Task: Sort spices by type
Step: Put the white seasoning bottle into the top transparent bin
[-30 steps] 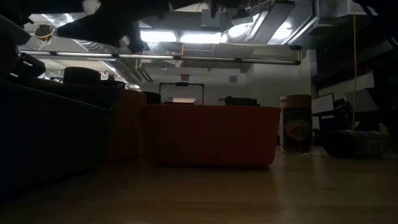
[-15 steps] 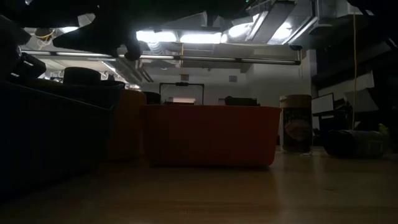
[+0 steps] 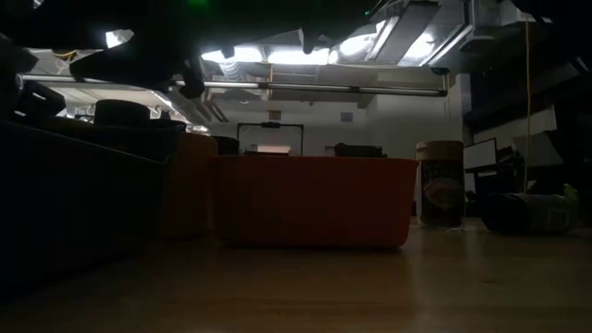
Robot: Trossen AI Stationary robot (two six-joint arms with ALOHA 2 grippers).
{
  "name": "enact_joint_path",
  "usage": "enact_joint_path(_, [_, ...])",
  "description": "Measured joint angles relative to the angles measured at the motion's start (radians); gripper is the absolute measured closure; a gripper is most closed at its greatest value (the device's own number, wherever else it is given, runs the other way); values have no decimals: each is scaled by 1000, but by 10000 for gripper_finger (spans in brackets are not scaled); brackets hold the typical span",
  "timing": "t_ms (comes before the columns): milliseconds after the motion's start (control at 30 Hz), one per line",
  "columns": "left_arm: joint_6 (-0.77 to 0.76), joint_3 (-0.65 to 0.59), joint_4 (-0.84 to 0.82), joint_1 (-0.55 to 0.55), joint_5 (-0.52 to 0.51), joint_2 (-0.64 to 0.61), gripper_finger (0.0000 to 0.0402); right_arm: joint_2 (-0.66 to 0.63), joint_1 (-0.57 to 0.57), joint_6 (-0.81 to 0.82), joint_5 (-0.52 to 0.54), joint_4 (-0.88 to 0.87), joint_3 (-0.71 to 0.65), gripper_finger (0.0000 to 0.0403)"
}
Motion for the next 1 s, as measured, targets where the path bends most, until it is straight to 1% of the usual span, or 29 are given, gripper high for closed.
enact_joint_path(100, [10, 3, 25, 2, -21, -2, 189, 3, 0, -1, 0, -7, 0, 155])
enact_joint_path(367, [21, 3, 11, 2, -36, -2, 175, 5, 0, -1, 0, -7, 0, 155])
enact_joint_path(1000, [22, 2, 4, 1, -30, -1, 176, 3, 0, -1, 0, -18, 0, 155])
